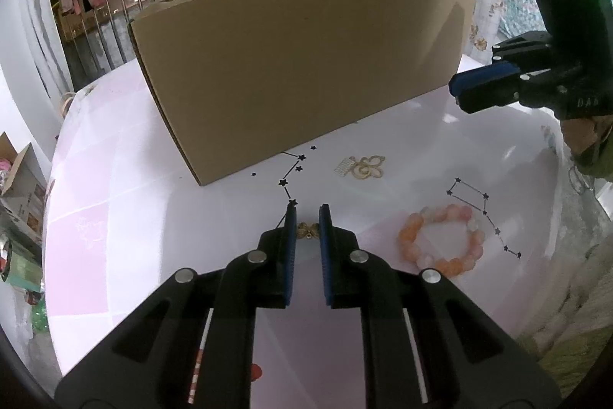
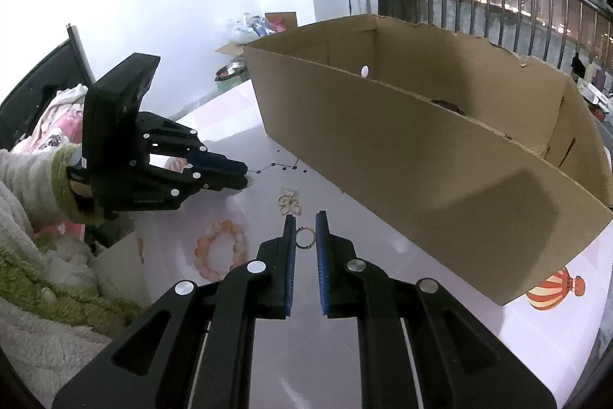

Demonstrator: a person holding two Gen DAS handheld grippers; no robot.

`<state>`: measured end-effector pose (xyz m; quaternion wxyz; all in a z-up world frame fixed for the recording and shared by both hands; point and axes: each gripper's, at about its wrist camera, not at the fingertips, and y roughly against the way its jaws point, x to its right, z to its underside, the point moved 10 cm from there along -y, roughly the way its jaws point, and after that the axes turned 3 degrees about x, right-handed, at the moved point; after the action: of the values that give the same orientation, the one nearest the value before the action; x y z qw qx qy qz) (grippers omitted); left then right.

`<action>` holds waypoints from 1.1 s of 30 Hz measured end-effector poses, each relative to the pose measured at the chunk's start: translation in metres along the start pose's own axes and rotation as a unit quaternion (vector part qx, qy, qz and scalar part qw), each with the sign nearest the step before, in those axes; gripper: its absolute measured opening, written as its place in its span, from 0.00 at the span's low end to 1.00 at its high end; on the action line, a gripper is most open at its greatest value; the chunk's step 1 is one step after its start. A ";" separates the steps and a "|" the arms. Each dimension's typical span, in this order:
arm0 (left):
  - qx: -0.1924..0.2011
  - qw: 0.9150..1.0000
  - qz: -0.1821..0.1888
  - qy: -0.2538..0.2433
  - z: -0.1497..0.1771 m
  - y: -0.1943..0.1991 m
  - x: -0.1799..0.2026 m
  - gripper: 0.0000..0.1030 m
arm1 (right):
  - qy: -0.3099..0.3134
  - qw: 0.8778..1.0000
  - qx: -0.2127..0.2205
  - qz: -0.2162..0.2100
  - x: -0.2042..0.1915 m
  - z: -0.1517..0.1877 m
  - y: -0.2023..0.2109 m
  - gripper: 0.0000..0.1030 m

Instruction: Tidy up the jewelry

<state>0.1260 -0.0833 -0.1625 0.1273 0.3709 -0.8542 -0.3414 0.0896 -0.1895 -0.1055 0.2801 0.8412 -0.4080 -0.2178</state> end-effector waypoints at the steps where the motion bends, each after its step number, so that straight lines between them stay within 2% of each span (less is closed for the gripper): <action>1: 0.002 1.000 -0.001 0.000 -0.002 0.000 0.002 0.00 | 0.000 1.000 0.001 0.001 0.000 0.000 0.000 0.10; 11: 0.017 1.000 0.009 0.025 -0.001 0.014 0.000 0.02 | -0.003 1.000 0.011 0.006 -0.002 -0.004 0.004 0.10; 12: 0.018 0.999 0.011 0.026 -0.001 0.014 0.000 0.05 | -0.004 1.000 0.011 0.005 -0.003 -0.003 0.004 0.10; 14: 0.016 1.000 0.010 0.024 -0.002 0.014 0.002 0.26 | -0.007 1.000 0.010 0.003 -0.004 0.000 0.001 0.10; 15: 0.014 1.000 0.007 0.019 -0.002 0.012 0.003 0.28 | -0.009 1.000 0.010 0.002 -0.004 0.001 -0.001 0.10; 19: -0.002 1.000 0.009 -0.001 0.005 0.005 0.007 0.28 | -0.013 1.000 0.010 -0.005 -0.007 0.000 -0.004 0.10; 28: -0.015 0.998 0.052 -0.015 0.005 0.001 0.004 0.28 | -0.021 1.000 0.011 -0.020 -0.001 -0.002 -0.015 0.10; 30: -0.023 0.998 0.060 -0.020 0.005 0.001 0.002 0.26 | -0.021 0.999 0.011 -0.023 0.000 -0.002 -0.017 0.10; 33: -0.026 0.998 0.061 -0.016 0.005 0.000 -0.003 0.17 | -0.026 0.999 0.011 -0.027 0.002 -0.002 -0.021 0.10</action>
<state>0.1253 -0.0783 -0.1662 0.1436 0.3088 -0.8680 -0.3613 0.1035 -0.1795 -0.1183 0.2541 0.8491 -0.3948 -0.2419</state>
